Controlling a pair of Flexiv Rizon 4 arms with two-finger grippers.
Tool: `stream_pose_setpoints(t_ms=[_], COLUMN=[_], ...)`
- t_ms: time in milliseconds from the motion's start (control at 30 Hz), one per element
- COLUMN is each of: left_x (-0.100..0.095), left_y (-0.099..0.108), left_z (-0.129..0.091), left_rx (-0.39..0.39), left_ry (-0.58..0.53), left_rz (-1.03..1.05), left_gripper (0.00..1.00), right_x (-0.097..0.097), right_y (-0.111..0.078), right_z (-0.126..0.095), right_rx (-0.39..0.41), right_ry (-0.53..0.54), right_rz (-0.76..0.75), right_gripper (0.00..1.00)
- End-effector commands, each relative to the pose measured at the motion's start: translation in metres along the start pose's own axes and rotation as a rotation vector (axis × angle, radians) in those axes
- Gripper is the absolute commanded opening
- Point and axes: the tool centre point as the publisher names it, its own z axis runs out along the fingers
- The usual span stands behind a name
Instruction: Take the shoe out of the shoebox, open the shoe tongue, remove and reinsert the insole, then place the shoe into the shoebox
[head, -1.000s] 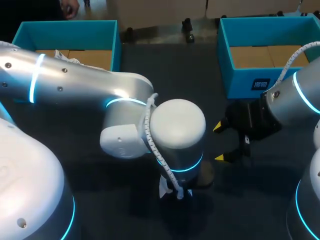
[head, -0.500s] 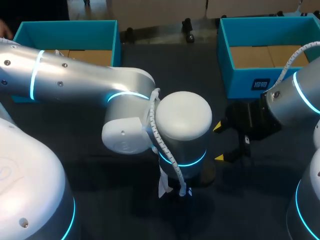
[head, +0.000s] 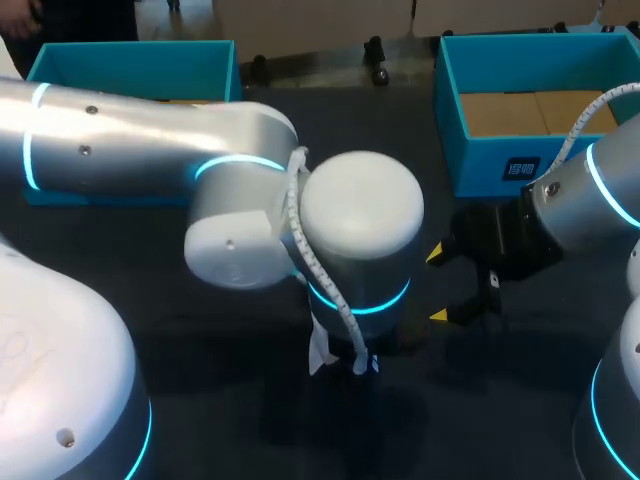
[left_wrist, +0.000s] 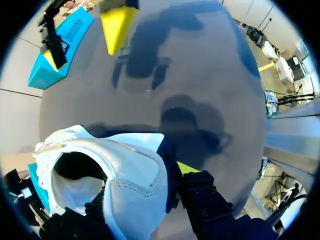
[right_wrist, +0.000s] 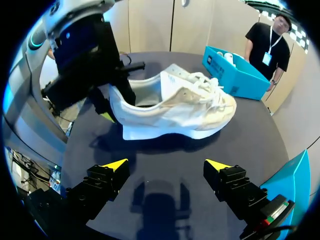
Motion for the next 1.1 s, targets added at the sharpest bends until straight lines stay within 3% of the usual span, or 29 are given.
stream_pose_setpoints(t_ms=[33, 533, 1100], left_x=[-0.009, -0.028, -0.030], left_y=[0.011, 0.018, 0.016], left_z=[-0.045, -0.102, -0.107], left_rx=[0.010, 0.025, 0.021], left_ry=[-0.009, 0.007, 0.000], left_rz=[0.000, -0.044, -0.046], left_gripper=[0.00, 0.00, 0.00], right_x=[0.002, 0.002, 0.002], right_y=[-0.001, -0.001, -0.001], right_z=[0.000, 0.000, 0.000], right_rx=[-0.001, -0.001, -0.001], right_ry=[-0.003, -0.003, -0.003], right_rz=[-0.001, -0.001, -0.001], right_gripper=[1.00, 1.00, 1.00])
